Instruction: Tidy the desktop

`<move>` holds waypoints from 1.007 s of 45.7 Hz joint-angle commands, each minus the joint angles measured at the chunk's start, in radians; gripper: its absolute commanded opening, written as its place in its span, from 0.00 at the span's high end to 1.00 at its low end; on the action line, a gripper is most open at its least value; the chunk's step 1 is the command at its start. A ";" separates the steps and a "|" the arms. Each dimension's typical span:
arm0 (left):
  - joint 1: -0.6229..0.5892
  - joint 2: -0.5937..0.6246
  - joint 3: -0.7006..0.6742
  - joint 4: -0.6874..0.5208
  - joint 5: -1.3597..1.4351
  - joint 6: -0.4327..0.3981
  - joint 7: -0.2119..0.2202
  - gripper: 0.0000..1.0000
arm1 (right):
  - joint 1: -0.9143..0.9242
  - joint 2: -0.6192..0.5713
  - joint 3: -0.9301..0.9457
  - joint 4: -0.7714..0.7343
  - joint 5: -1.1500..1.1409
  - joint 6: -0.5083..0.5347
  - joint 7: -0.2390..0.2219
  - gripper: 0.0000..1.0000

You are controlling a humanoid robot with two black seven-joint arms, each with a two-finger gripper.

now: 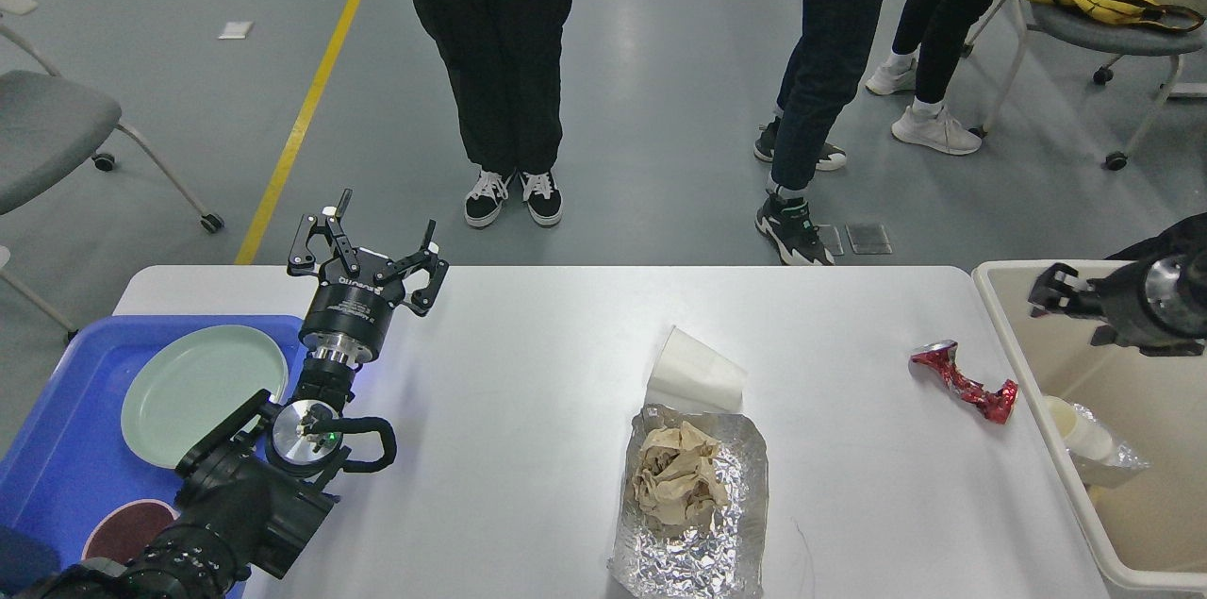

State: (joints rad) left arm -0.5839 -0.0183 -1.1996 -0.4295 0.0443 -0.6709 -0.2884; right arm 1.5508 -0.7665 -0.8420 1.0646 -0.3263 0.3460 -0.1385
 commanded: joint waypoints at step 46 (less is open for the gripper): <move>0.001 0.000 0.000 0.000 0.000 -0.001 0.000 0.04 | -0.093 0.061 -0.059 0.088 0.036 -0.139 -0.041 0.00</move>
State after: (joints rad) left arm -0.5839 -0.0184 -1.1996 -0.4295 0.0443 -0.6717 -0.2884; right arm 1.6499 -0.7246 -0.9929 1.2568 -0.3211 0.2940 -0.1808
